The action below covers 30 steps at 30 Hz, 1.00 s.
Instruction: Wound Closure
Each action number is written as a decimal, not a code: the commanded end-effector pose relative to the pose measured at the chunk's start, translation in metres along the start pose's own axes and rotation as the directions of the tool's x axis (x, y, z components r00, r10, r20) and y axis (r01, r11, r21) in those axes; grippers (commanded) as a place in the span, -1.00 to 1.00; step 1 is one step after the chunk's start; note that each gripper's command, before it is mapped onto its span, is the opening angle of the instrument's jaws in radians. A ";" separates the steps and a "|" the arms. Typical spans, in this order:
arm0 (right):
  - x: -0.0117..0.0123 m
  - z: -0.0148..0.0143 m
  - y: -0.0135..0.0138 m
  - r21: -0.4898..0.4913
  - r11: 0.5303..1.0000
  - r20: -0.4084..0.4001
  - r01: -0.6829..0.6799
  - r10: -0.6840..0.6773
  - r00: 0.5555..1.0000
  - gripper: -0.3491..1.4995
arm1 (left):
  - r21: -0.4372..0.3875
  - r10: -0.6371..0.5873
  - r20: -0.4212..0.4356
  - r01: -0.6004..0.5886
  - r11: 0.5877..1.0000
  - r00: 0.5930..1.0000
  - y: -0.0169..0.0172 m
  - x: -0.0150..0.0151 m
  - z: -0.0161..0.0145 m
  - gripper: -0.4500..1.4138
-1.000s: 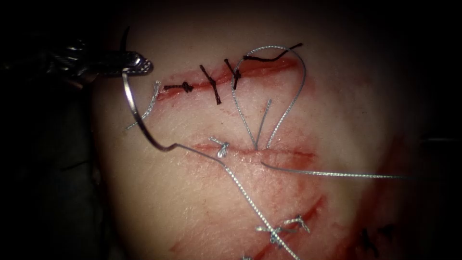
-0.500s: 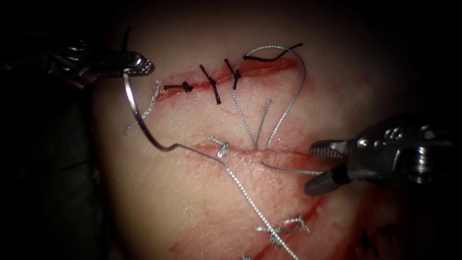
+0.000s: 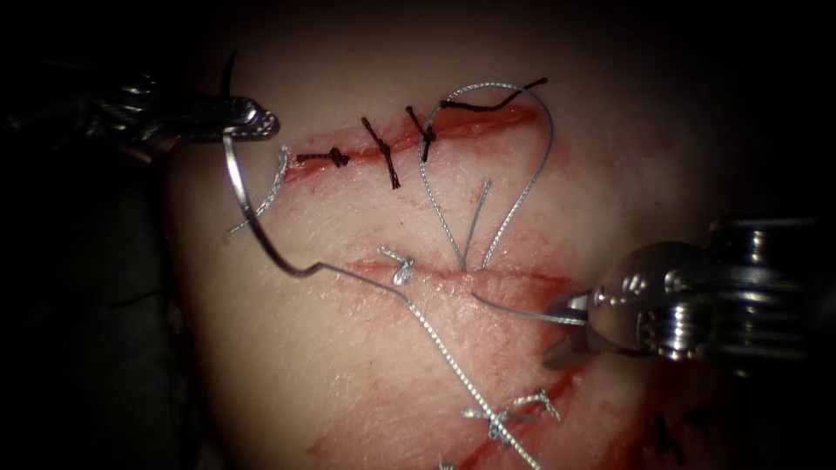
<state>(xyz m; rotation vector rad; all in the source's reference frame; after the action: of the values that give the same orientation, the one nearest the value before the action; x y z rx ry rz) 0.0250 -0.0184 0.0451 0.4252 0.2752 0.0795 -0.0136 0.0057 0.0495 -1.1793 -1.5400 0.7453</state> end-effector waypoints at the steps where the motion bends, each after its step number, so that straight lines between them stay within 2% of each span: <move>1: 0.0009 0.0002 0.0006 -0.028 1.000 0.002 0.007 -0.007 1.000 -1.00 | -0.001 -0.001 0.000 0.001 1.000 1.000 -0.0005 0.0002 0.0004 -1.00; 3: 0.0010 0.0000 0.0008 -0.047 0.999 0.008 0.005 -0.004 1.000 -1.00 | -0.001 -0.002 0.000 0.002 1.000 1.000 -0.0005 0.0001 0.0004 -1.00; 4: 0.0011 -0.0004 0.0011 -0.086 0.996 0.053 0.005 0.000 0.999 -1.00 | -0.002 -0.002 0.003 0.002 1.000 1.000 -0.0004 0.0001 0.0004 -1.00; 6: 0.0008 -0.0010 0.0010 -0.099 0.995 0.081 -0.008 0.016 0.997 -1.00 | -0.002 -0.002 0.003 0.002 1.000 1.000 -0.0004 0.0001 0.0004 -1.00; 10: -0.0003 -0.0028 0.0011 -0.106 0.994 0.081 -0.028 0.037 0.996 -1.00 | -0.002 -0.002 0.004 0.002 1.000 1.000 -0.0004 0.0000 0.0005 -1.00; 14: -0.0031 -0.0053 0.0020 -0.125 0.990 0.088 -0.067 0.079 0.993 -1.00 | -0.004 -0.003 0.010 0.003 1.000 1.000 -0.0004 0.0000 0.0005 -1.00; 17: -0.0076 -0.0070 0.0035 -0.132 0.983 0.105 -0.124 0.138 0.985 -1.00 | -0.004 -0.003 0.013 0.003 1.000 1.000 -0.0004 -0.0001 0.0006 -1.00; 21: -0.0118 -0.0083 0.0052 -0.146 0.978 0.128 -0.149 0.168 0.977 -1.00 | -0.001 -0.002 0.013 0.002 1.000 1.000 -0.0004 -0.0002 0.0007 -1.00; 22: -0.0118 -0.0083 0.0052 -0.146 0.978 0.128 -0.149 0.168 0.977 -1.00 | -0.001 -0.002 0.013 0.002 1.000 1.000 -0.0004 -0.0002 0.0007 -1.00; 23: -0.0134 -0.0087 0.0058 -0.151 0.975 0.148 -0.165 0.187 0.971 -1.00 | -0.002 -0.002 0.017 0.002 1.000 1.000 -0.0005 -0.0002 0.0007 -1.00; 27: -0.0172 -0.0095 0.0067 -0.159 0.969 0.194 -0.192 0.221 0.956 -1.00 | 0.001 -0.003 0.018 0.003 1.000 1.000 -0.0005 -0.0002 0.0007 -1.00; 29: -0.0179 -0.0097 0.0069 -0.157 0.970 0.193 -0.187 0.216 0.957 -1.00 | 0.001 -0.003 0.019 0.003 1.000 1.000 -0.0005 -0.0002 0.0007 -1.00; 30: -0.0179 -0.0097 0.0069 -0.162 0.968 0.192 -0.192 0.221 0.956 -0.89 | 0.001 -0.003 0.019 0.003 1.000 1.000 -0.0005 -0.0002 0.0008 -1.00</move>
<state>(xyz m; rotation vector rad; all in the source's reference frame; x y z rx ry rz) 0.0041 -0.0109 0.0436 0.3135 0.0114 0.2573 -0.0140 0.0053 0.0492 -1.1723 -1.5564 0.7566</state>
